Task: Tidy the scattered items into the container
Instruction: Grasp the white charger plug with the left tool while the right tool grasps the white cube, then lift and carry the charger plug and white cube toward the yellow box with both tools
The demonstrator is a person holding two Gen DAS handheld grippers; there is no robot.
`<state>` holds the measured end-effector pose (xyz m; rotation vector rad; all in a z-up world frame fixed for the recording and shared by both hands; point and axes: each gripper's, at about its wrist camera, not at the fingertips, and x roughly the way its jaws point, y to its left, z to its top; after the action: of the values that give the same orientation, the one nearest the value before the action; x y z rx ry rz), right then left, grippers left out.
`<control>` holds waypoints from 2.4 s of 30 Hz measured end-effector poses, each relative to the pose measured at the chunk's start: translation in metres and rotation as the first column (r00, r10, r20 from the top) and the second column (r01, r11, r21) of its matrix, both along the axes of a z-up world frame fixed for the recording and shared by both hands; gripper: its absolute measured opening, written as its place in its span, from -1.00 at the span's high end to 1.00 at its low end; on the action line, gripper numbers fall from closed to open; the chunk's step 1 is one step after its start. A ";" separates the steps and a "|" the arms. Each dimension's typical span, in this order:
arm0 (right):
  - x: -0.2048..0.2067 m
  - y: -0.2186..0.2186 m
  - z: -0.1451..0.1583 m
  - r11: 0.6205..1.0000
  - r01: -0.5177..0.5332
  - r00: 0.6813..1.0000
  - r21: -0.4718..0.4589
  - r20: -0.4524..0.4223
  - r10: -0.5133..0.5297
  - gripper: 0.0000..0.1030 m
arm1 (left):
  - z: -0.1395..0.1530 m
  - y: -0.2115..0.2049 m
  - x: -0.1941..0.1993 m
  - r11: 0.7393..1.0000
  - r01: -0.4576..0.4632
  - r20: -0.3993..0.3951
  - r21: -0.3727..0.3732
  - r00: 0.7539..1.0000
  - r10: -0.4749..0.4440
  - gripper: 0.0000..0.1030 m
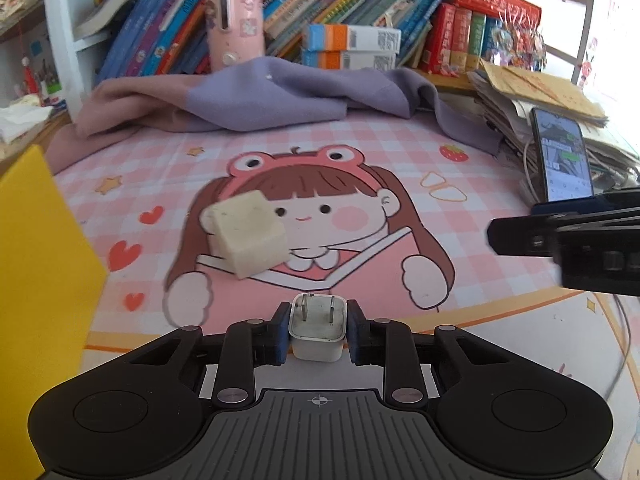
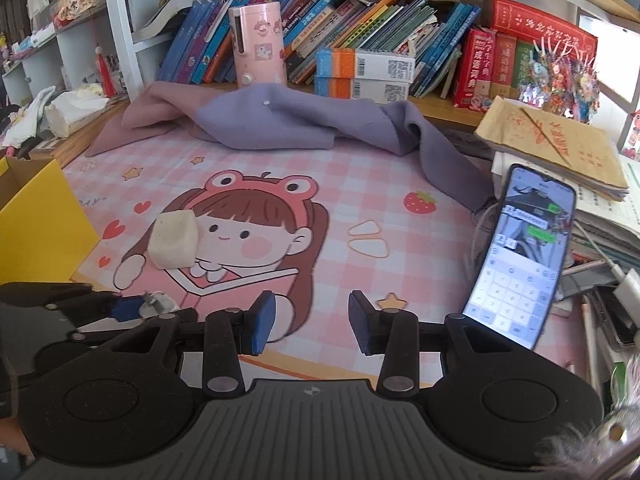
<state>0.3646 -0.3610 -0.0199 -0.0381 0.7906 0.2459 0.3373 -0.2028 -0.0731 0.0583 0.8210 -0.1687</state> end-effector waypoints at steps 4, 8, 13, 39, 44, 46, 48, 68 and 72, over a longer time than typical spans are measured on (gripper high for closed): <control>0.006 0.017 -0.005 0.999 -0.044 0.999 0.019 -0.005 0.044 0.25 | 0.015 0.017 -0.019 1.000 -0.004 0.003 0.022 1.000 0.004 0.50; 0.017 0.043 -0.010 0.993 -0.113 0.994 0.037 0.001 0.113 0.25 | 0.027 0.039 -0.043 0.998 -0.044 -0.011 0.035 0.999 0.044 0.50; 0.039 0.085 -0.016 0.977 -0.214 0.977 0.021 0.009 0.214 -0.05 | 0.037 0.059 -0.067 0.994 -0.100 -0.026 0.047 0.995 0.101 0.50; 0.063 0.114 -0.035 0.977 -0.204 0.979 -0.057 -0.017 0.203 0.33 | 0.065 0.064 -0.096 0.998 -0.041 0.051 0.050 0.998 0.039 0.50; 0.037 0.085 -0.019 0.979 -0.200 0.980 -0.037 -0.003 0.200 0.34 | 0.072 0.056 -0.097 0.999 0.003 0.078 0.046 0.997 -0.006 0.50; 0.024 0.074 -0.012 0.980 -0.199 0.980 -0.029 0.002 0.199 0.34 | 0.075 0.054 -0.098 0.999 0.020 0.081 0.036 0.996 -0.022 0.50; 0.008 0.063 -0.005 0.981 -0.195 0.981 -0.023 0.002 0.195 0.34 | 0.077 0.051 -0.100 0.999 0.041 0.081 0.026 0.996 -0.043 0.50; -0.145 0.055 0.038 1.000 0.000 1.000 -0.009 0.019 0.001 0.34 | 0.090 0.074 -0.169 0.978 0.210 0.139 0.012 0.968 -0.210 0.50; -0.177 0.072 0.045 1.000 0.030 0.999 -0.008 0.042 -0.030 0.35 | 0.094 0.095 -0.197 0.977 0.214 0.147 0.010 0.966 -0.213 0.50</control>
<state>0.1875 -0.2887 0.0251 -0.0394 0.7500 0.2128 0.1401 -0.1078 0.0212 0.1527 0.6658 -0.3664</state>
